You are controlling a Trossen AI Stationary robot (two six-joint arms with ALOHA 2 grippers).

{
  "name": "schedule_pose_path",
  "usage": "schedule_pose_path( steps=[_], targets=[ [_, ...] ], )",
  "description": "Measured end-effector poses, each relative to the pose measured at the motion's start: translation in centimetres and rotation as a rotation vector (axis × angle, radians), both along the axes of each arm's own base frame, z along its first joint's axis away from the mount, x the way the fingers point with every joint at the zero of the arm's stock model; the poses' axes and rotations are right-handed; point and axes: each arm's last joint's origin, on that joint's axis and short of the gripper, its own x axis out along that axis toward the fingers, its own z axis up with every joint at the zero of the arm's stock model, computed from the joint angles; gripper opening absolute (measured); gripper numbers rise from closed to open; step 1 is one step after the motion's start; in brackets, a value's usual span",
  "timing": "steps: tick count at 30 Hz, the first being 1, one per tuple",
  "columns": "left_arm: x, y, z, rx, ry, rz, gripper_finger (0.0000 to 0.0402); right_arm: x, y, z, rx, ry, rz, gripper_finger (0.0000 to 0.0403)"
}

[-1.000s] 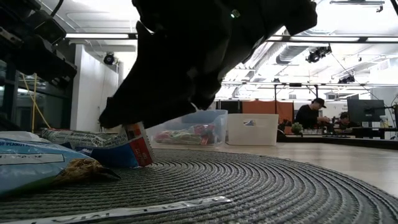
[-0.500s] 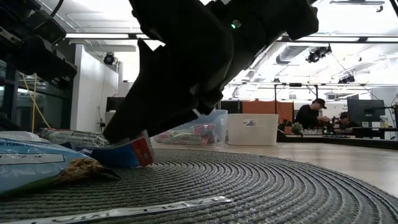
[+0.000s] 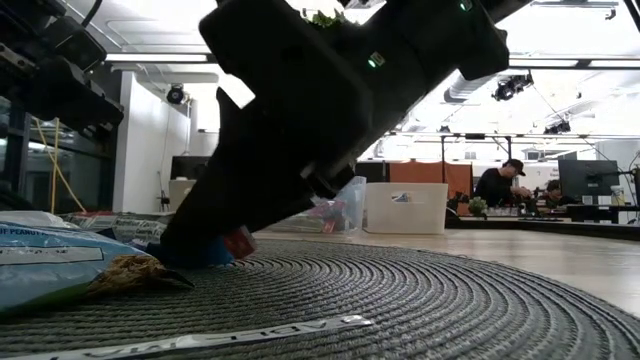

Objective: Pick and place Granola Bars by type
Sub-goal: Put the red granola bar into the transparent bin

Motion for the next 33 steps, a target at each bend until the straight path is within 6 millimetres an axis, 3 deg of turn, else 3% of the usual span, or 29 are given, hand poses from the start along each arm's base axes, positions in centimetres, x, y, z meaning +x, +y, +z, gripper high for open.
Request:
schedule_pose_path(
  steps=[25, 33],
  targets=[
    [0.0, 0.0, 0.0, 0.0, 0.0, -0.001, 0.0001, 0.1, 0.1, 0.1, 0.013, -0.01, 0.021, 0.0064],
    [0.0, 0.0, 0.0, -0.001, 0.0, -0.002, 0.0001, 0.1, -0.2, 2.6, -0.035, -0.074, 0.04, 0.0059]
  ],
)
